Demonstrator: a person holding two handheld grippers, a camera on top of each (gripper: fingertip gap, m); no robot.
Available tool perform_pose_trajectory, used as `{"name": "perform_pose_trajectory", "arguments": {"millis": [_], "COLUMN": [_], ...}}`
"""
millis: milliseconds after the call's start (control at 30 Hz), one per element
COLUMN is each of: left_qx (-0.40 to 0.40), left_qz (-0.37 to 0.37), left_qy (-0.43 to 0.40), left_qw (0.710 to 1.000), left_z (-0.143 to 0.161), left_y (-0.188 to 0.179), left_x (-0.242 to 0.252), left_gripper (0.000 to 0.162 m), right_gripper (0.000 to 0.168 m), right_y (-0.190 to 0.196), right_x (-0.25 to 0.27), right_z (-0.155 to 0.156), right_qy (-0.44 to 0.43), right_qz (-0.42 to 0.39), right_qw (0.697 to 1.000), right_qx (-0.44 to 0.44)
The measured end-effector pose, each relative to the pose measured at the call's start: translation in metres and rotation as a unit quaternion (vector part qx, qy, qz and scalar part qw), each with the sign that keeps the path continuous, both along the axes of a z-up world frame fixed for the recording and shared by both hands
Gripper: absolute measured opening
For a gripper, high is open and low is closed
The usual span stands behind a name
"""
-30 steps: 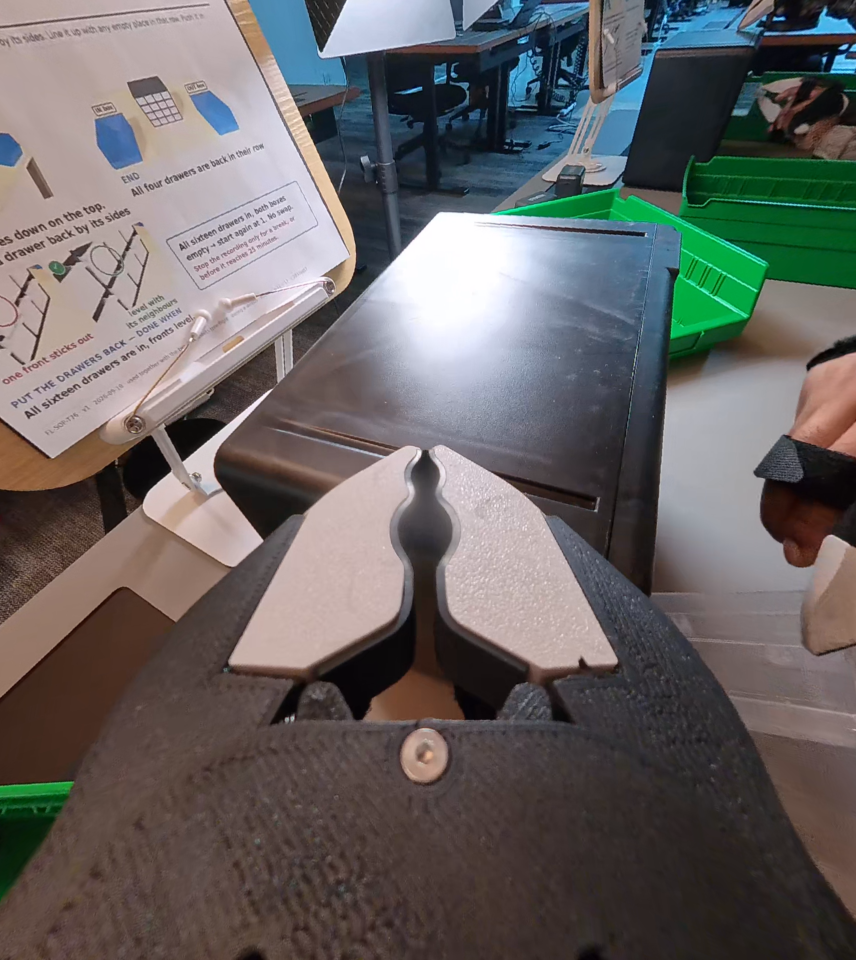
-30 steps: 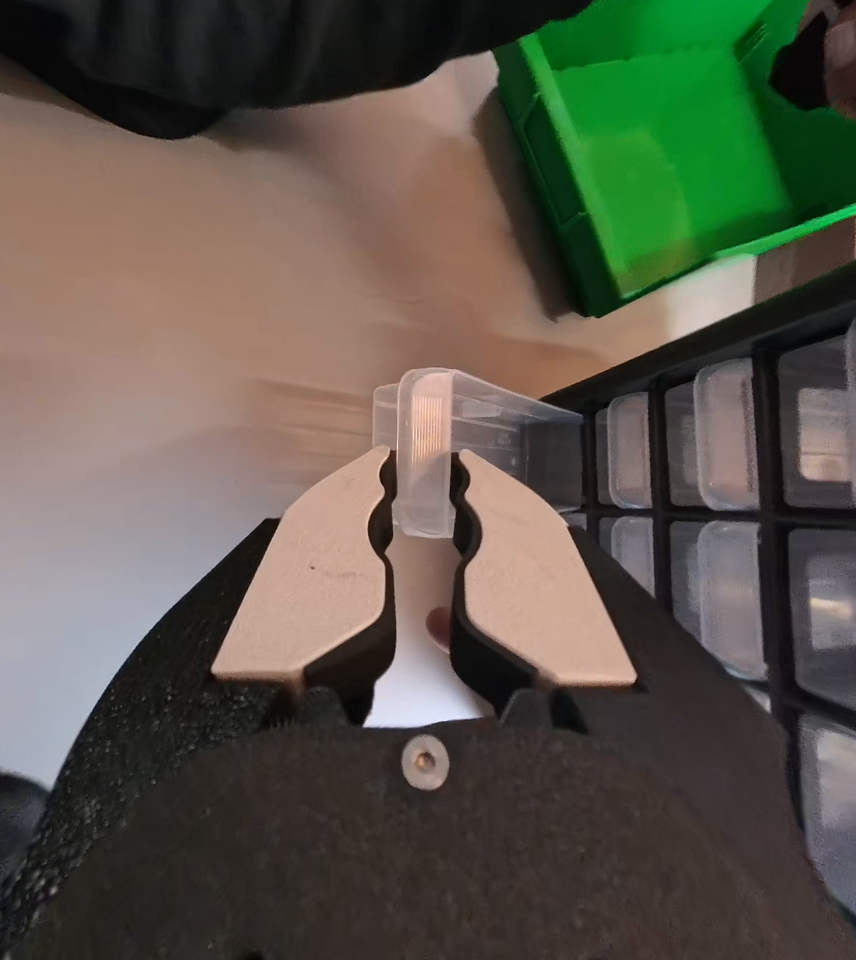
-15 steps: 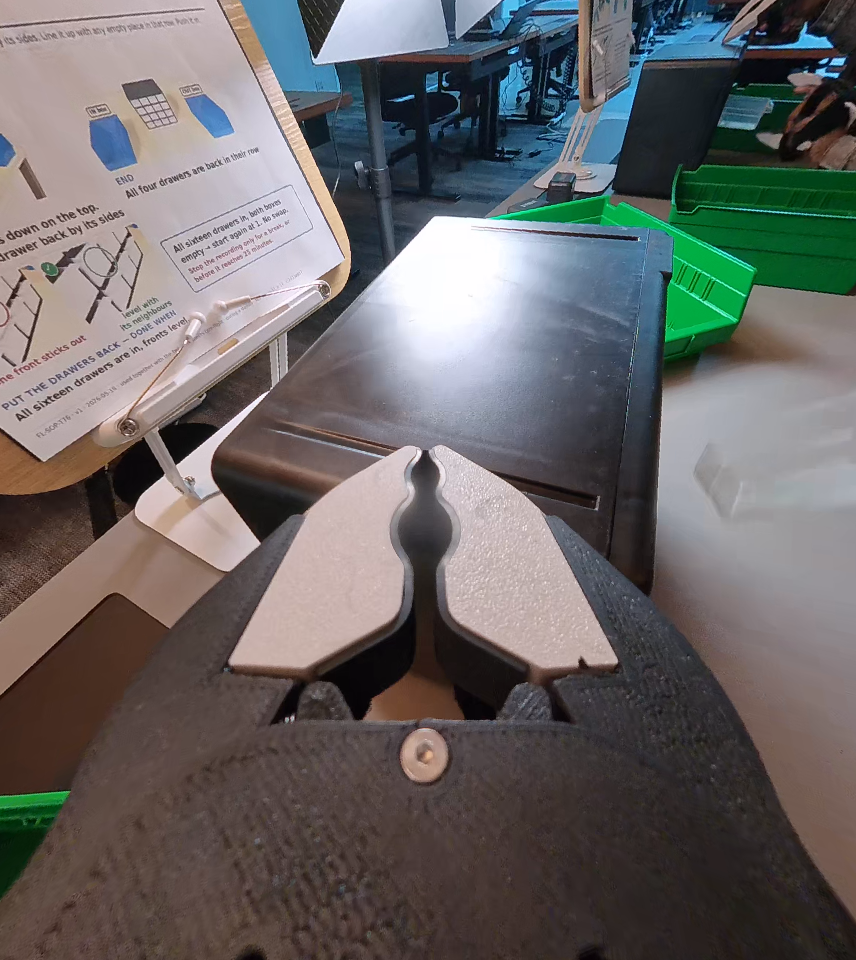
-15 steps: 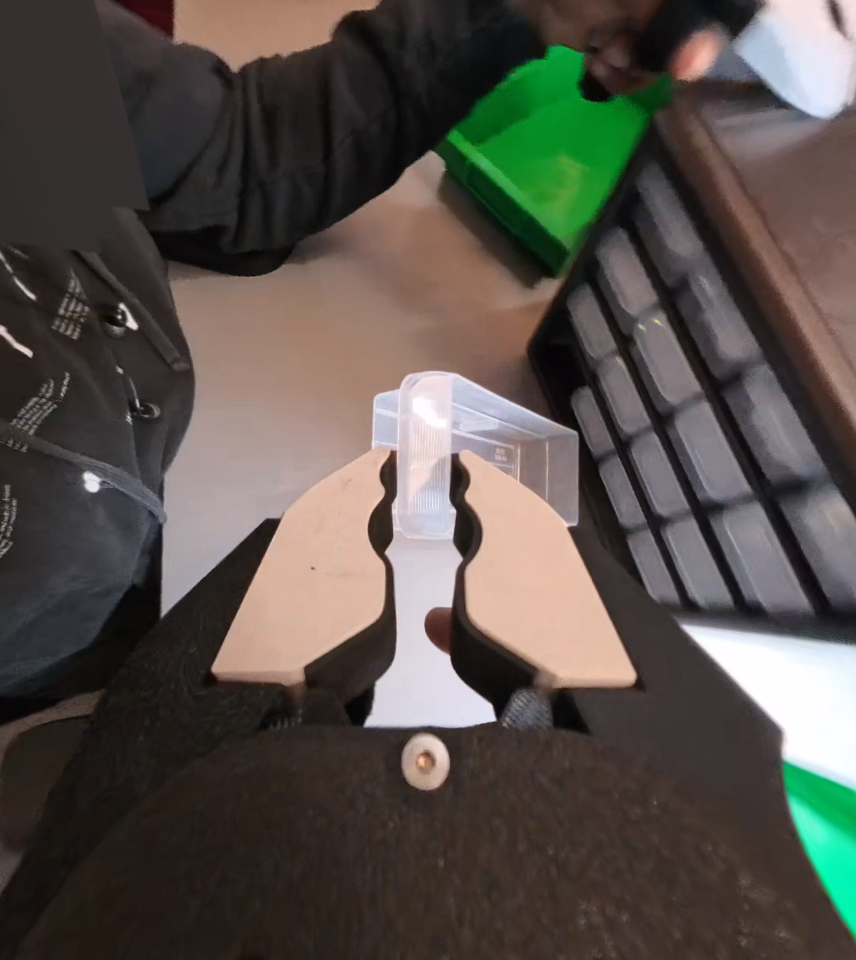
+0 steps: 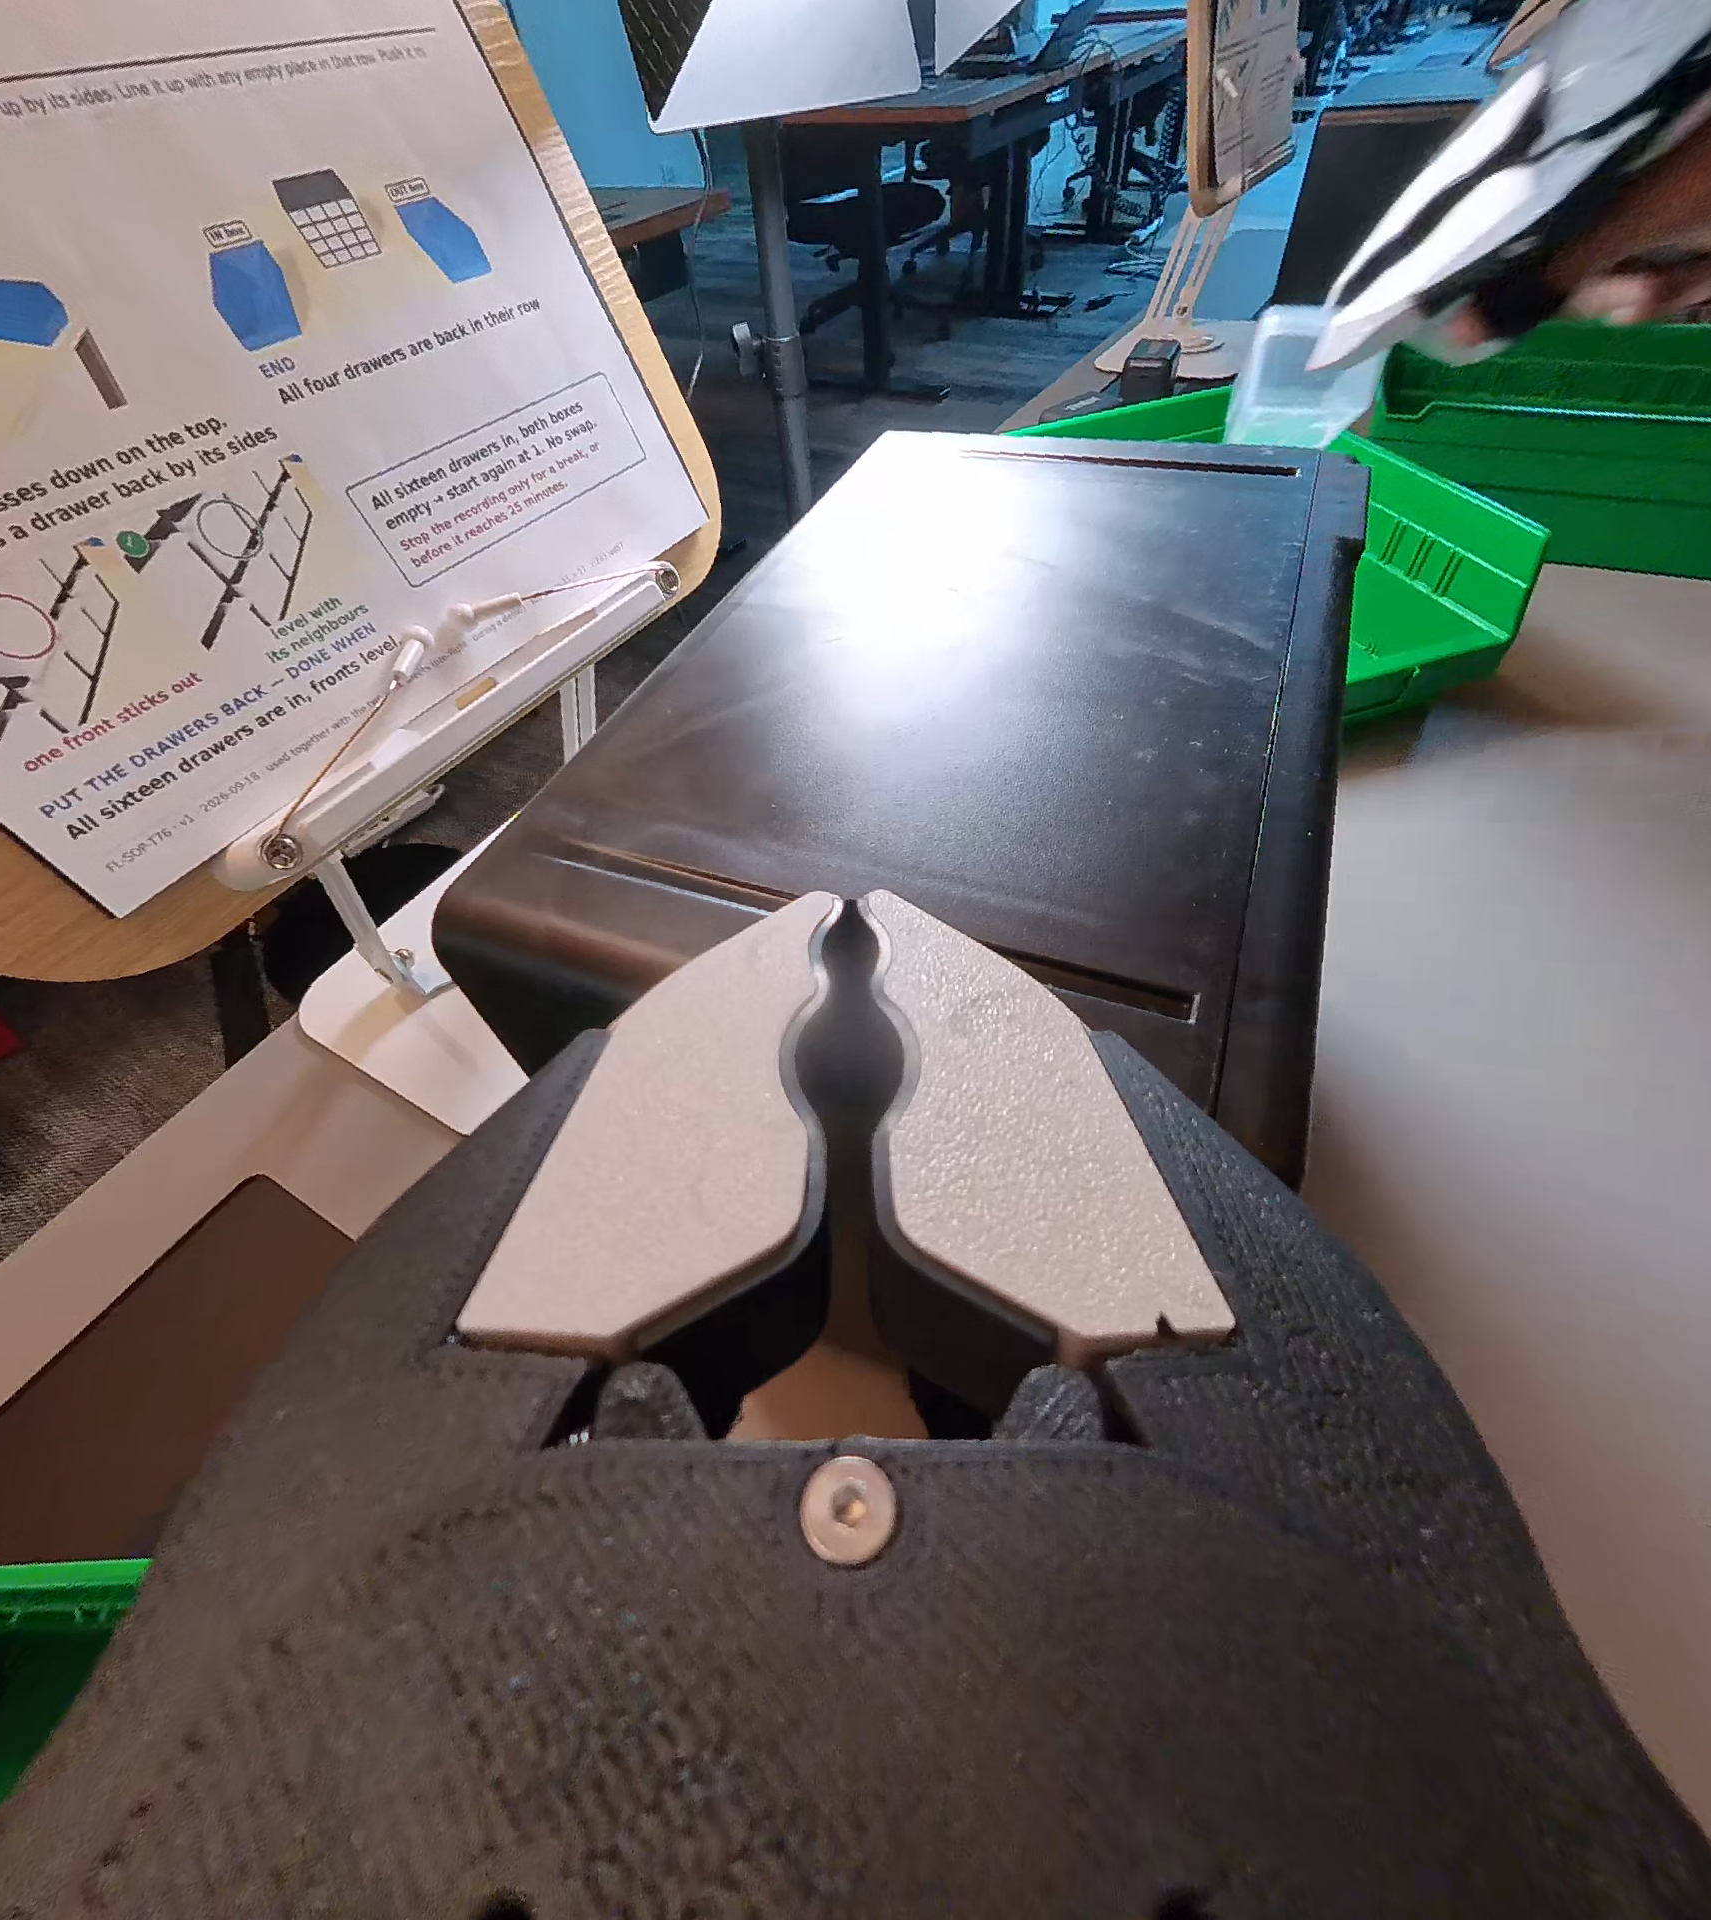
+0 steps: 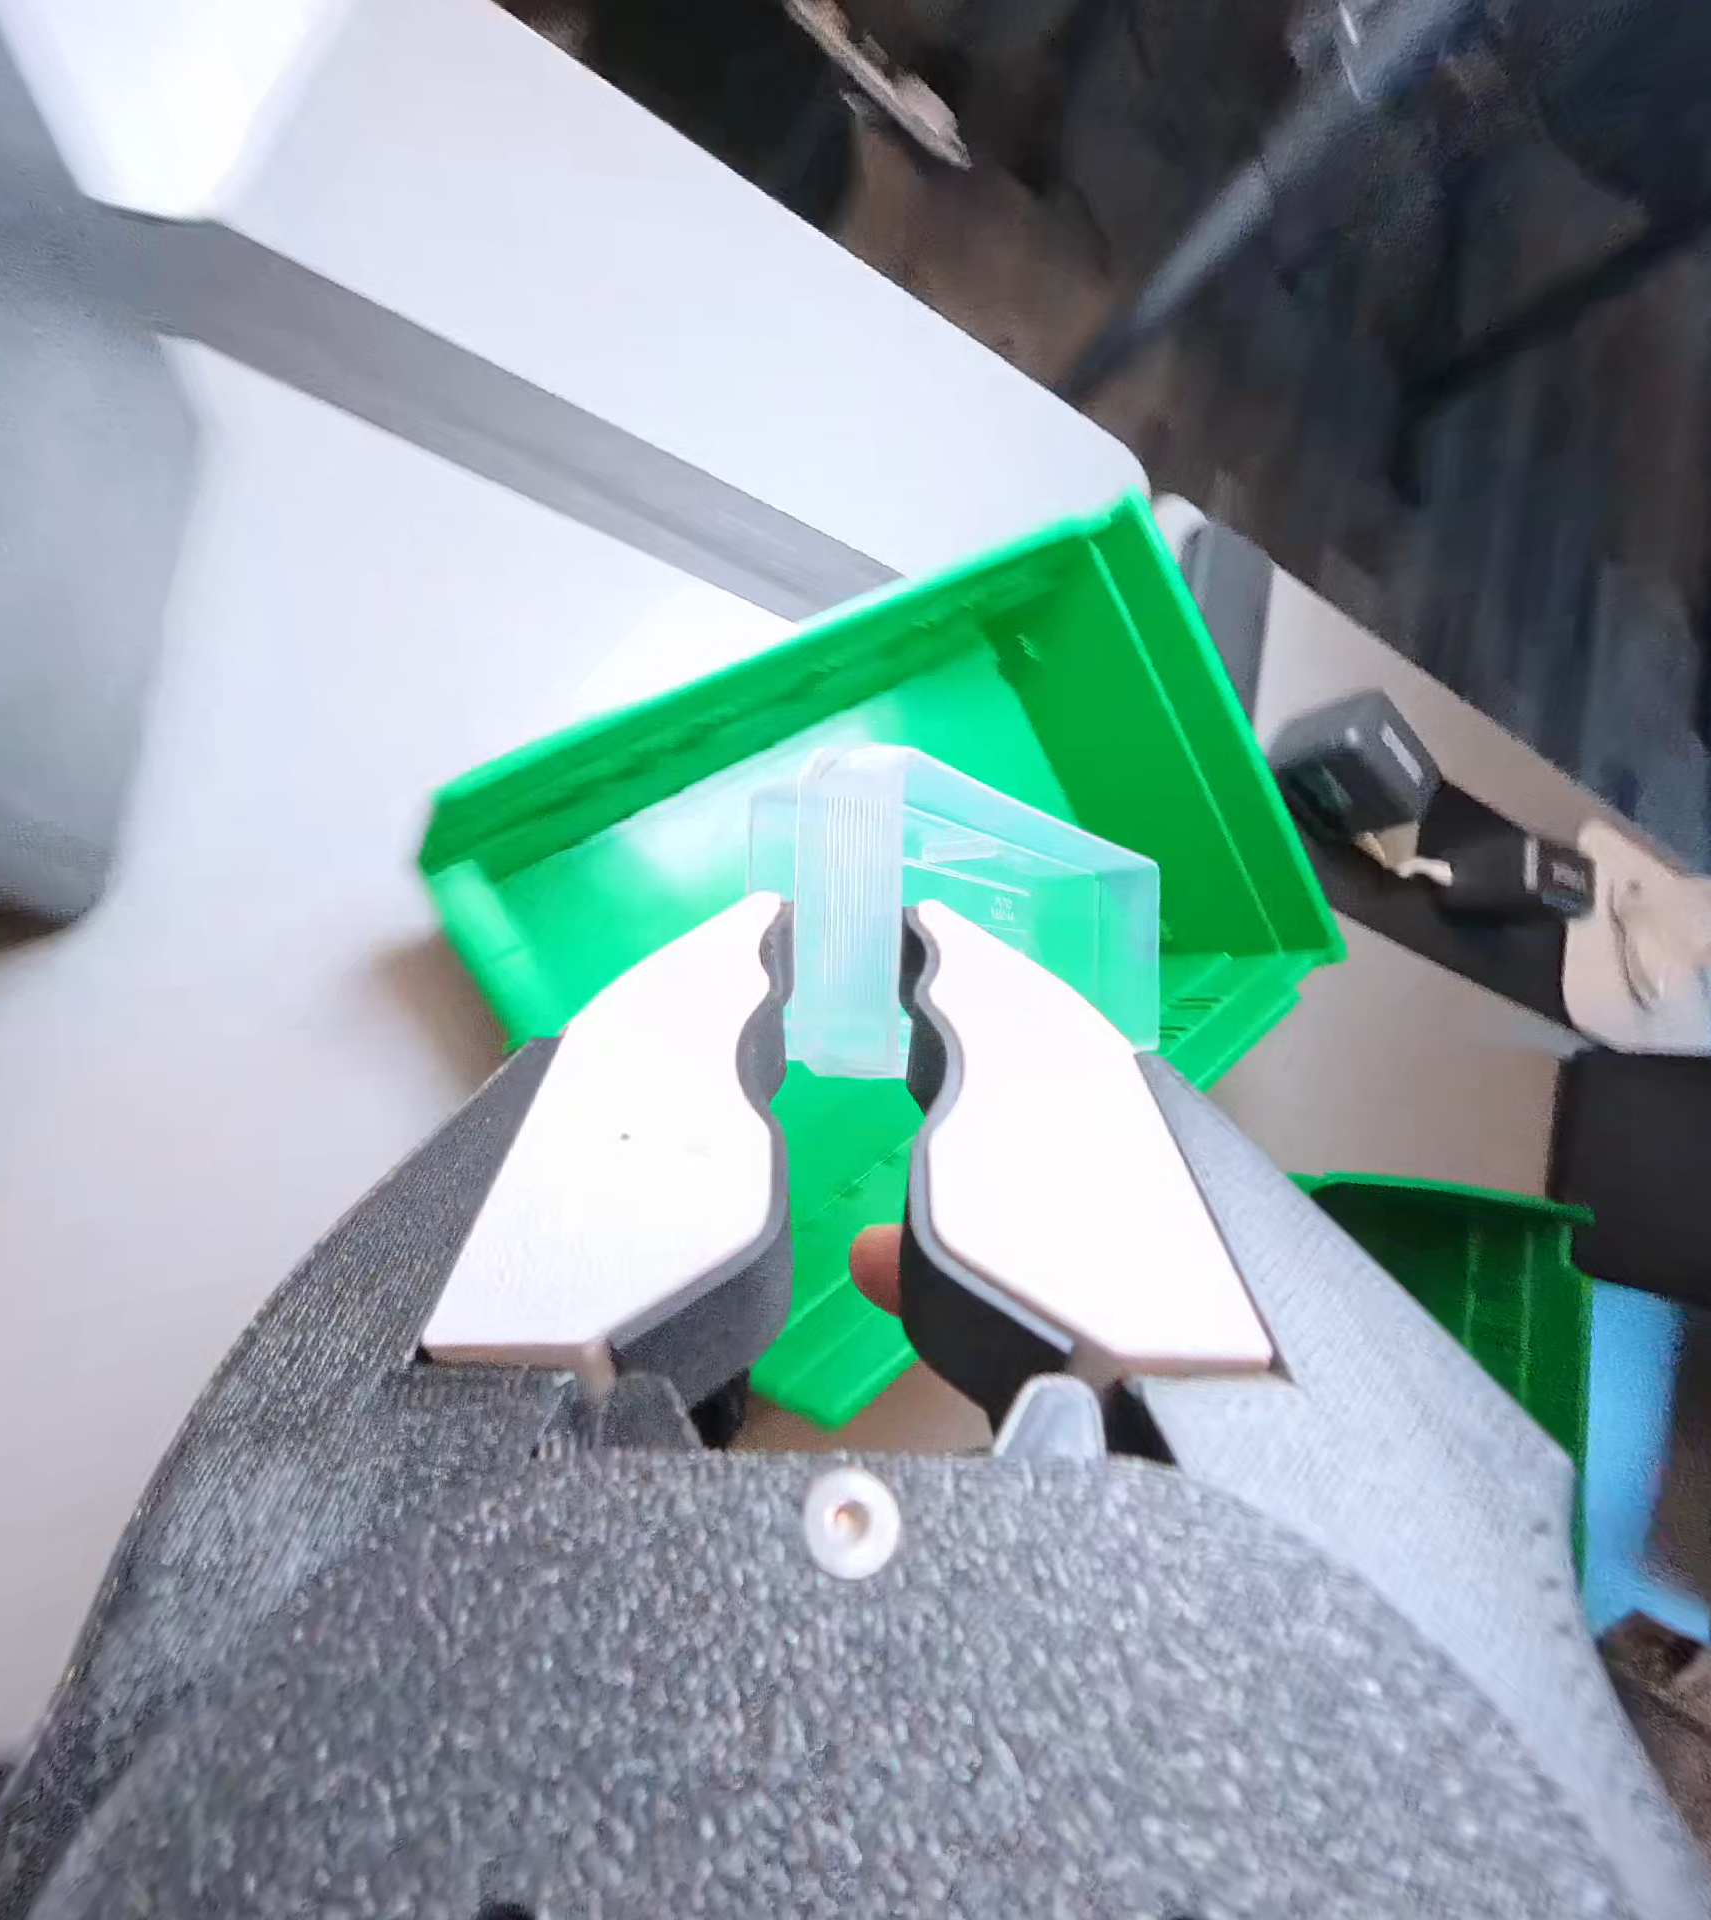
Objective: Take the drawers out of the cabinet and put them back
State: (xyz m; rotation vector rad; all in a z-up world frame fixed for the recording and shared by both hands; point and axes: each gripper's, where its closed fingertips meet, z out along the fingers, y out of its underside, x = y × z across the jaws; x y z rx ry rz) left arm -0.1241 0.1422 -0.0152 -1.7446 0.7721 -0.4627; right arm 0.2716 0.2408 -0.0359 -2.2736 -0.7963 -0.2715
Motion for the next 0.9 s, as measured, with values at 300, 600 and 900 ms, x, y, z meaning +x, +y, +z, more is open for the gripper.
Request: {"name": "perform_pose_trajectory", "arguments": {"millis": [300, 600, 900], "left_qx": [-0.003, -0.001, -0.003], "left_qz": [-0.015, -0.021, -0.031], "left_qy": [-0.007, -0.006, -0.014], "left_qw": [1.000, 1.000, 0.999], "left_z": [0.000, 0.000, 0.000], "left_y": [0.000, 0.000, 0.000], "left_x": [0.000, 0.000, 0.000], "left_gripper": [0.000, 0.000, 0.000], "right_gripper": [0.019, 0.020, 0.043], "right_y": [0.115, 0.175, 0.183], "right_x": [0.051, 0.041, 0.044], "right_z": [-0.108, -0.135, -0.120], "right_qy": [0.030, 0.067, 0.101], "right_qz": [-0.164, -0.171, -0.136], "right_qw": [0.986, 0.983, 0.985], "right_qx": [-0.028, -0.018, -0.013]}}
